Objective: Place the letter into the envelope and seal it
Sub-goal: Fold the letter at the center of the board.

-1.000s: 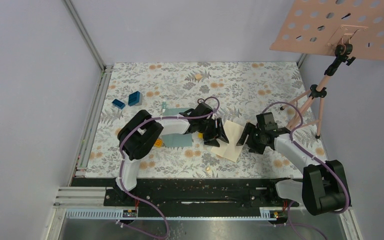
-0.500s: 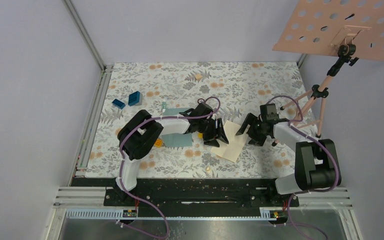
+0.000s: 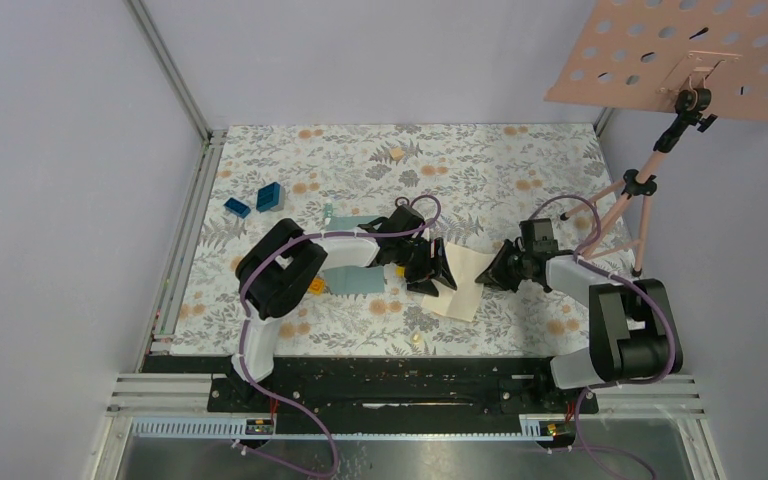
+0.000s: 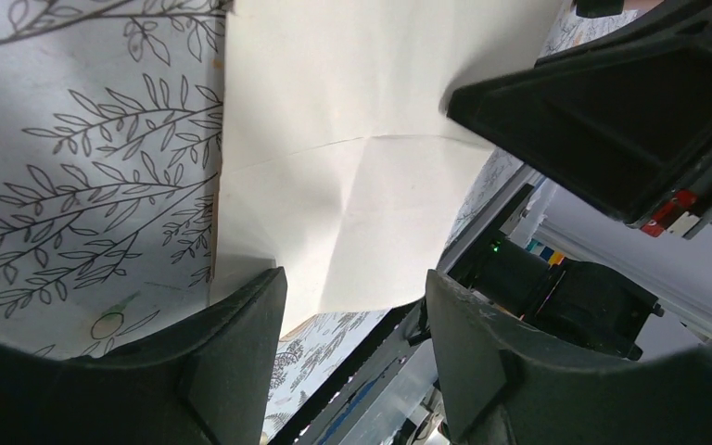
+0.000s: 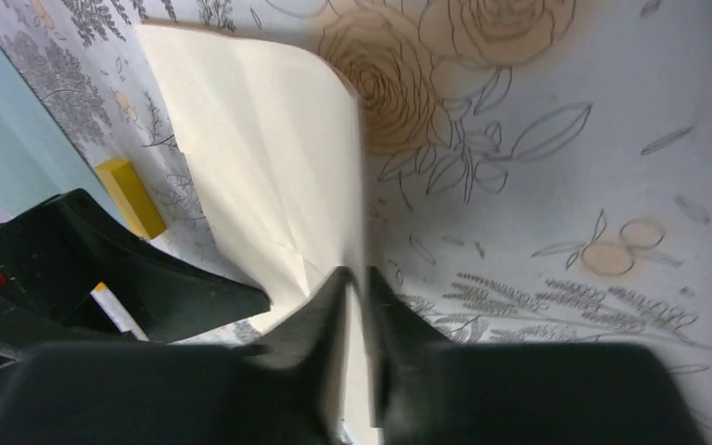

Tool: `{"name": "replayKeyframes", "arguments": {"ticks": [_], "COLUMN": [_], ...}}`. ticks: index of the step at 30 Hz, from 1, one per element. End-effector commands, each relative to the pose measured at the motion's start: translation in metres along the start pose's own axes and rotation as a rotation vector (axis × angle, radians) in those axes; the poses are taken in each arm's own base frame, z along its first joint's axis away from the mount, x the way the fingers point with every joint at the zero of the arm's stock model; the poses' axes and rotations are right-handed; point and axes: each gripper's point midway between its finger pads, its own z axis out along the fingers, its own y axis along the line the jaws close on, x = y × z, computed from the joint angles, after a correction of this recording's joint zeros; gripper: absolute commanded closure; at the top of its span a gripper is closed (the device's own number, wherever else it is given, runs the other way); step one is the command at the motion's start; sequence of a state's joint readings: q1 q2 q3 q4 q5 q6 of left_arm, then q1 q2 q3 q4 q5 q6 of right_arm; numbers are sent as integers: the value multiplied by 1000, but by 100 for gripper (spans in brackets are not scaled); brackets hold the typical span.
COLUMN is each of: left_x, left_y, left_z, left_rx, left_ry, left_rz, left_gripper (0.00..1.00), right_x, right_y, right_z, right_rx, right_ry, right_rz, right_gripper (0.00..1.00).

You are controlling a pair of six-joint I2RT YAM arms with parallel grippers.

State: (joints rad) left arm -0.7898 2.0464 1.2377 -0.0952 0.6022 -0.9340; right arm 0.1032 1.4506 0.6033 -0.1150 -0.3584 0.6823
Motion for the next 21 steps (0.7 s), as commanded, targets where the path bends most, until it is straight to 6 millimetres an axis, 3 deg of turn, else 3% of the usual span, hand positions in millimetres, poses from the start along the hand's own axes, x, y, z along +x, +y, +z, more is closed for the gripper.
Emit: {"name": "replayKeyframes", "arguments": {"ticks": [1, 2, 4, 11, 13, 19, 21], "left_x": [1, 1, -1, 0, 1, 2, 2], "left_y": [-3, -5, -7, -5, -5, -11, -13], "left_z": [3, 2, 2, 7, 7, 1, 0], "left_rx": [29, 35, 41, 51, 56, 67, 76], "left_ry": [13, 9, 4, 14, 20, 14, 14], "left_rz": [20, 20, 19, 1, 0, 12, 19], "left_gripper": [41, 41, 41, 41, 41, 41, 41], "right_x": [2, 4, 8, 16, 16, 13, 11], "right_y": [11, 11, 11, 6, 6, 10, 12], "right_z": [-10, -11, -14, -16, -16, -17, -19], "right_rx": [-80, -84, -91, -96, -95, -98, -100], "right_ry": [-14, -13, -16, -26, -21, -24, -29], "right_rz": [28, 31, 35, 50, 50, 34, 26], "right_gripper": [68, 54, 43, 44, 49, 88, 93]}}
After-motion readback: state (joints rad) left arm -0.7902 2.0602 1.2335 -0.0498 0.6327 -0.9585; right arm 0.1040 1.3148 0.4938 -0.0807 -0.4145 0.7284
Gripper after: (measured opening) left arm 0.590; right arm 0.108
